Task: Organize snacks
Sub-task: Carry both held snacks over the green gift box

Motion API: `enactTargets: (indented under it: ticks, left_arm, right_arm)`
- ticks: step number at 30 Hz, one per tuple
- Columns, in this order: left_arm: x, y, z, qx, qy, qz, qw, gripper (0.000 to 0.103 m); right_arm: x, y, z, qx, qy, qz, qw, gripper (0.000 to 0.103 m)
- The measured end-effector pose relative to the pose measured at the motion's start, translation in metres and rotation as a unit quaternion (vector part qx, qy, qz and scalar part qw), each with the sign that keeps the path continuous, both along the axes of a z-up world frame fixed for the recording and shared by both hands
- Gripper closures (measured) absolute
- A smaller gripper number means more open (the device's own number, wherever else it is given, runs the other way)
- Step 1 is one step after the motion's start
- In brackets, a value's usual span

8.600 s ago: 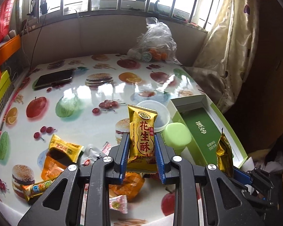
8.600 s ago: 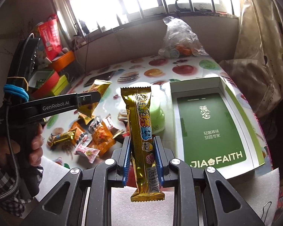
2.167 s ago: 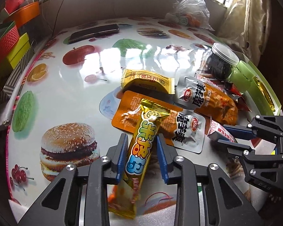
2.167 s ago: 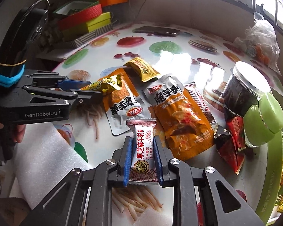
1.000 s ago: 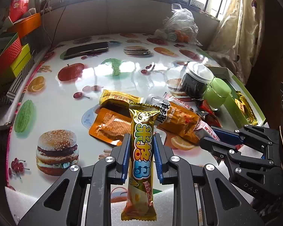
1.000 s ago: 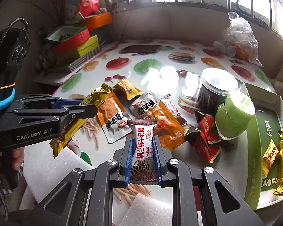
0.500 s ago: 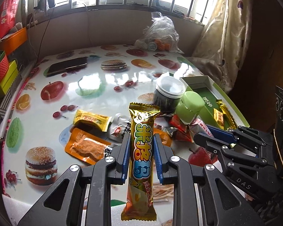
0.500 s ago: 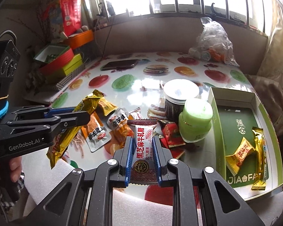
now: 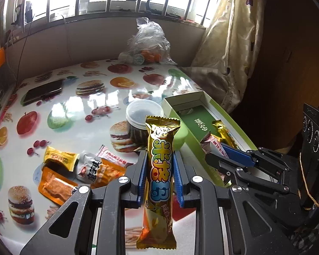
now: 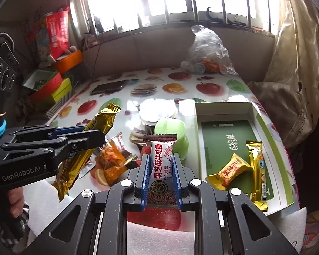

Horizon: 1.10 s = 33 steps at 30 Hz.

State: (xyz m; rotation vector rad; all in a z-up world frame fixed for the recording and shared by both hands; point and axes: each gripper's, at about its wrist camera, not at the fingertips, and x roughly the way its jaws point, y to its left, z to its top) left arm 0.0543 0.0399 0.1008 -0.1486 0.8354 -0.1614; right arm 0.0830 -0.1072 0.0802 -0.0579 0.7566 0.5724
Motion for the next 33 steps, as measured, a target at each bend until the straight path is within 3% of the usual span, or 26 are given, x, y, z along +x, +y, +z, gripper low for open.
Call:
enactTargets:
  ticks: [20,33]
  left_arm:
    - [0.059,-0.066,0.011,-0.024,0.001,-0.045,0.9987,0.079]
    - [0.107,-0.093,-0.007,-0.045,0.037,-0.048,0.9972,0.079]
  right_arm:
    - [0.036,-0.081,-0.004,0.005,0.007,-0.09,0.996,0.084]
    - [0.067,-0.11,-0.03,-0.009,0.042,-0.136,0.99,0.084]
